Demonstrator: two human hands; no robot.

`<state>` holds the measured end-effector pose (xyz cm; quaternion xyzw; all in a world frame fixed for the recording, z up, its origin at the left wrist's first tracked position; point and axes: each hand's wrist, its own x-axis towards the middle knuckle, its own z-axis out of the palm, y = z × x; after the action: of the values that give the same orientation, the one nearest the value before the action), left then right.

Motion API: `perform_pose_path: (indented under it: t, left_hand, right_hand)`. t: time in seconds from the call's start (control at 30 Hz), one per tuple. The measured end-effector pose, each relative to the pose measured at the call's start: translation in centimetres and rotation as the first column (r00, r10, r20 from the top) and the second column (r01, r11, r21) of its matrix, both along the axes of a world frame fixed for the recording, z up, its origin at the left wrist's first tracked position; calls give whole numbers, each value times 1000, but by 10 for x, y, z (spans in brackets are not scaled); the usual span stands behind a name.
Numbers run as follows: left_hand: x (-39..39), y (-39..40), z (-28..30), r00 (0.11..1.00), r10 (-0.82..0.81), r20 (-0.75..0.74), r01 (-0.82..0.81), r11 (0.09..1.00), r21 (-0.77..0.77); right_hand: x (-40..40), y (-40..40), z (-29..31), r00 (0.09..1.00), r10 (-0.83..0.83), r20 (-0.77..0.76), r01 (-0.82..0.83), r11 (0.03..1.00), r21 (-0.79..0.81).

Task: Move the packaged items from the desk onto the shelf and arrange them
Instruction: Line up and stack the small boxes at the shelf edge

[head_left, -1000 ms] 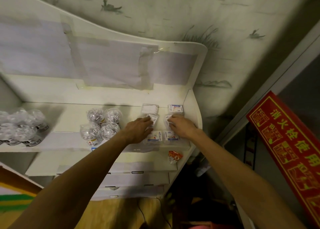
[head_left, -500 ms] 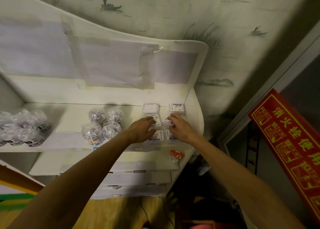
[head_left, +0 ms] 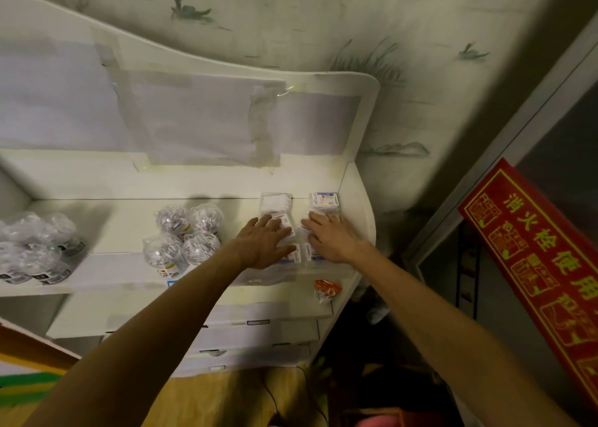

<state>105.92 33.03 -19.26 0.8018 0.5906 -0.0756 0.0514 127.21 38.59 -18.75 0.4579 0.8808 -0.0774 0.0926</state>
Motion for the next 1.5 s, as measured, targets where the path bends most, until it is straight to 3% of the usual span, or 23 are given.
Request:
perform_pose_path:
  t: [0.2,0.37,0.5,0.73,0.97,1.07,1.17,1.37,1.5]
  left_hand:
    - [8,-1,5,997,-70,15,70,997,29]
    - [2,7,2,985,-9,172,25,995,-92]
    - [2,9,1,982,-7,186,33,990,-141]
    - [7,5,8,1000,1,24,1,994,-107]
    - [3,-2,10,1000,13,-10,-13,1000,-21]
    - [1,-11,3,1000,13,14,-13,999,46]
    - [1,-22,-10,1000,7,18,-7,1000,16]
    - [9,-41,-26,993,69,94,-73,997,37]
    - [16,-47,-29,992,68,104,-76,994,84]
  right_hand:
    - [4,-1,-7,999,-21,-27,20,1000,-2]
    - [1,11,3,992,-10,-130,7,1000,-26]
    - [-5,7,5,977,-95,-190,73,991,-116]
    - [-7,10,6,979,-163,-124,161,987,-29]
    - [1,1,0,980,-197,26,196,980,10]
    - [1,-13,-4,989,-146,14,145,989,18]
    - [1,-27,-14,995,-94,-12,94,995,-14]
    - [11,-45,-36,988,-135,-74,144,982,124]
    - [15,-56,-47,976,-180,-121,195,972,127]
